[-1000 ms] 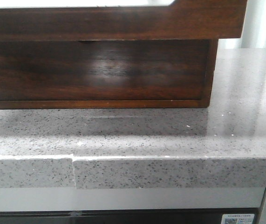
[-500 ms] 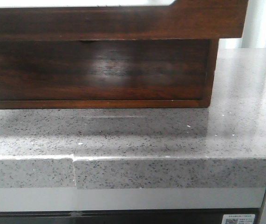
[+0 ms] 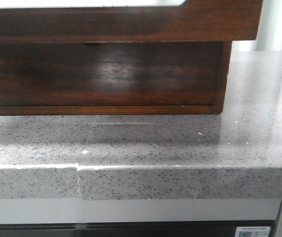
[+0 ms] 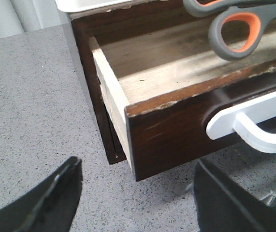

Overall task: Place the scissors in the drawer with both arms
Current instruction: 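Carry the scissors with the right gripper over the open drawer, then lower the scissors into the drawer and open the right gripper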

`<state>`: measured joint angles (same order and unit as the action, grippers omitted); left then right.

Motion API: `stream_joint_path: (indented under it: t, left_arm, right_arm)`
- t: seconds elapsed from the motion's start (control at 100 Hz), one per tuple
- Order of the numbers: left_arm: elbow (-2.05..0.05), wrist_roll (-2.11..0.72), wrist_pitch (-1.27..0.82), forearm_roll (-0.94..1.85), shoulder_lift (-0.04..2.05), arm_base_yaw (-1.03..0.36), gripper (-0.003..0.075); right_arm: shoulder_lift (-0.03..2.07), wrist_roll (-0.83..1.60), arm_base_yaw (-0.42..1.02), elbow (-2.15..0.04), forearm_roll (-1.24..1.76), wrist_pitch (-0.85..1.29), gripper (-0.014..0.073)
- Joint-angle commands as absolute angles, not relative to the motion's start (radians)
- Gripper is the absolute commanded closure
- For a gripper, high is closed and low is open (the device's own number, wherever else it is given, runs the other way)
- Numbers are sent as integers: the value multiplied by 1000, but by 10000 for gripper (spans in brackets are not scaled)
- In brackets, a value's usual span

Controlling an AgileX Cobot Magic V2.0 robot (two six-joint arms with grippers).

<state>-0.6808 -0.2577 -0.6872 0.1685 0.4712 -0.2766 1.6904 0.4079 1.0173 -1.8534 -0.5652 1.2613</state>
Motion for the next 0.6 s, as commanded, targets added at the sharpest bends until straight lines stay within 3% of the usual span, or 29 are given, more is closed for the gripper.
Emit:
stream_joint_path:
  t: [0.0,0.16,0.37,0.59]
  left_arm:
    - [-717,-252,-612,186,477,-285,262]
    - [-717,-252,-612,186,477,-285,262]
    - [-717,-252,-614,186,477,-285,262]
    - [-717,-252,-614,186,477,-285,262]
  right_arm:
    - [1645,404,1019,-1878,-626,1267,447]
    - [1645,404,1019,-1880,-626,1267,309]
    - [1608,397,1019,-1884,-626,1274,310]
    - [1460,223,1013,-1880,-619,1288,310]
